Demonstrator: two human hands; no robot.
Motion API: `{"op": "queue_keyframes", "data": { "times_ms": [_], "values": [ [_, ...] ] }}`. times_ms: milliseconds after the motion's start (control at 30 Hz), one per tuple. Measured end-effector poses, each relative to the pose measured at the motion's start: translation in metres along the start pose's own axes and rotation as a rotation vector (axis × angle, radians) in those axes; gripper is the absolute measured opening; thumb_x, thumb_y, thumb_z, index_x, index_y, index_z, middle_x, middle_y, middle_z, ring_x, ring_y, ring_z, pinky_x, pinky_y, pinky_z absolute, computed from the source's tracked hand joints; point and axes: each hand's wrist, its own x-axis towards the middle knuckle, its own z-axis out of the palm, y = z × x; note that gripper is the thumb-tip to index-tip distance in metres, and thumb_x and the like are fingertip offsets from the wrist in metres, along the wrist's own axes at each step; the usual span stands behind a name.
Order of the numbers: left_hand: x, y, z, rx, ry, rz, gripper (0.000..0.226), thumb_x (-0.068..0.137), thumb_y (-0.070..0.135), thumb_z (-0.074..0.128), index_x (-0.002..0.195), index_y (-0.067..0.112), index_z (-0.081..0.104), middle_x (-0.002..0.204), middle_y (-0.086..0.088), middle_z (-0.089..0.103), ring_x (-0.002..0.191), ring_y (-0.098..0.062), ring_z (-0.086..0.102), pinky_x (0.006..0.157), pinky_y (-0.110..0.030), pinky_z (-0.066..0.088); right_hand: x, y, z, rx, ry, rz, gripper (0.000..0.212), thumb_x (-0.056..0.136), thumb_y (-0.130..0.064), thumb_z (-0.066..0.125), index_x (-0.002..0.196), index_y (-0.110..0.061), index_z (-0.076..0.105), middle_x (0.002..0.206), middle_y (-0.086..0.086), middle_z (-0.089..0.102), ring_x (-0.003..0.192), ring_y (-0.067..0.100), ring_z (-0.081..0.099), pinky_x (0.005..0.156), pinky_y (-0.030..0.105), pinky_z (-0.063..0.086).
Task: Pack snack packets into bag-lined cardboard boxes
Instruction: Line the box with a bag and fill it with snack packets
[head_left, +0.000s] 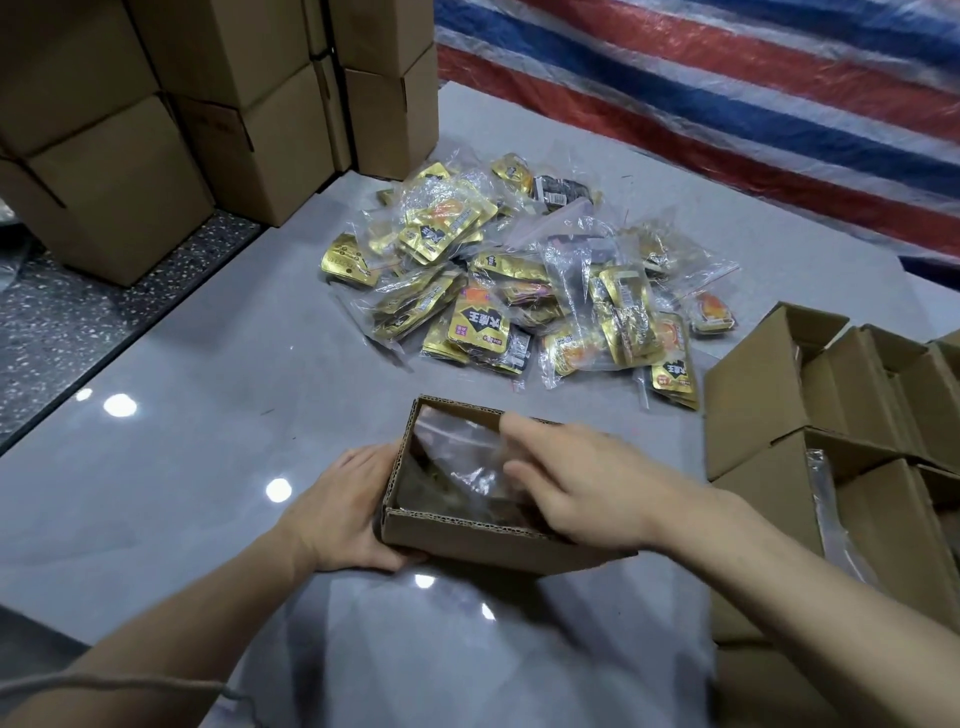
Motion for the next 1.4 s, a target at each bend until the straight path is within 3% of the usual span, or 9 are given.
{"op": "queue_keyframes", "data": {
  "times_ms": [167, 333, 433, 567, 733, 967, 1067, 1300, 1400],
  "values": [
    [0.001, 0.004, -0.004, -0.048, 0.025, 0.025, 0.086, 0.056, 0.071, 0.073, 0.126, 0.025, 0.054, 0.116, 0.034, 0.039, 0.111, 0.007, 0.042, 0.104, -0.005, 0.02, 0.002, 0.003, 0.016, -0.037, 0.099, -0.102, 0.028, 0.099, -0.027, 0.05, 0.086, -0.03, 0.026, 0.084, -0.006, 0.05, 0.085, 0.029, 0.055, 0.071, 0.046, 0.047],
    [0.002, 0.003, -0.003, -0.036, 0.028, 0.019, 0.086, 0.058, 0.07, 0.078, 0.127, 0.025, 0.055, 0.119, 0.027, 0.049, 0.113, 0.006, 0.045, 0.105, -0.014, 0.028, 0.015, 0.013, 0.015, 0.176, 0.137, 0.084, 0.016, 0.094, -0.032, 0.065, 0.093, -0.022, 0.054, 0.083, -0.004, 0.062, 0.08, 0.018, 0.056, 0.073, 0.038, 0.046],
    [0.003, -0.002, -0.001, -0.029, 0.013, 0.031, 0.081, 0.062, 0.071, 0.078, 0.126, 0.025, 0.058, 0.12, 0.022, 0.054, 0.113, 0.004, 0.046, 0.101, -0.022, 0.035, 0.018, 0.007, 0.017, -0.113, 0.352, 0.018, 0.025, 0.089, -0.031, 0.071, 0.109, -0.023, 0.058, 0.097, 0.0, 0.068, 0.086, 0.027, 0.062, 0.065, 0.036, 0.048],
    [0.003, -0.006, 0.003, 0.015, -0.01, 0.037, 0.072, 0.063, 0.072, 0.077, 0.115, 0.026, 0.064, 0.115, 0.024, 0.057, 0.111, 0.003, 0.048, 0.1, -0.026, 0.039, 0.012, -0.001, 0.02, -0.381, 0.541, -0.251, 0.012, 0.073, -0.005, 0.079, 0.076, -0.01, 0.068, 0.081, 0.006, 0.057, 0.068, 0.026, 0.051, 0.048, 0.029, 0.032],
    [0.002, -0.001, 0.0, -0.019, 0.041, 0.015, 0.072, 0.051, 0.062, 0.083, 0.109, 0.029, 0.059, 0.111, 0.045, 0.043, 0.103, 0.022, 0.036, 0.096, 0.0, 0.021, 0.013, 0.001, 0.028, -0.244, 0.158, -0.084, 0.03, 0.094, -0.013, 0.05, 0.12, -0.021, 0.064, 0.124, -0.002, 0.056, 0.11, 0.025, 0.054, 0.082, 0.04, 0.05],
    [0.003, -0.003, 0.003, 0.0, 0.019, 0.038, 0.067, 0.054, 0.064, 0.084, 0.105, 0.028, 0.06, 0.107, 0.04, 0.043, 0.104, 0.016, 0.04, 0.096, -0.004, 0.024, 0.026, 0.007, 0.024, -0.079, -0.257, 0.137, 0.047, 0.105, -0.052, 0.022, 0.137, -0.038, 0.052, 0.135, 0.003, 0.062, 0.126, 0.031, 0.053, 0.104, 0.047, 0.043],
    [0.003, -0.008, 0.004, 0.02, 0.004, 0.027, 0.067, 0.053, 0.062, 0.087, 0.102, 0.022, 0.065, 0.103, 0.03, 0.043, 0.098, 0.012, 0.035, 0.095, -0.006, 0.025, 0.029, 0.005, 0.021, -0.016, -0.309, 0.172, 0.041, 0.106, -0.044, 0.029, 0.135, -0.032, 0.055, 0.141, -0.001, 0.056, 0.132, 0.027, 0.048, 0.108, 0.049, 0.041],
    [0.002, -0.002, 0.002, 0.034, -0.011, 0.022, 0.067, 0.06, 0.07, 0.079, 0.109, 0.026, 0.064, 0.109, 0.025, 0.053, 0.105, 0.0, 0.05, 0.096, -0.01, 0.027, 0.011, 0.002, 0.012, -0.175, 0.427, -0.136, 0.01, 0.088, -0.018, 0.066, 0.097, -0.014, 0.066, 0.099, 0.003, 0.064, 0.083, 0.03, 0.062, 0.063, 0.041, 0.052],
    [0.001, -0.002, 0.002, 0.045, -0.019, 0.008, 0.067, 0.058, 0.068, 0.08, 0.106, 0.024, 0.066, 0.108, 0.024, 0.053, 0.105, -0.005, 0.052, 0.096, -0.01, 0.025, 0.008, 0.019, 0.007, -0.241, 0.587, -0.078, 0.034, 0.075, -0.008, 0.073, 0.108, -0.012, 0.066, 0.111, 0.007, 0.061, 0.098, 0.028, 0.059, 0.08, 0.041, 0.05]
  ]
}}
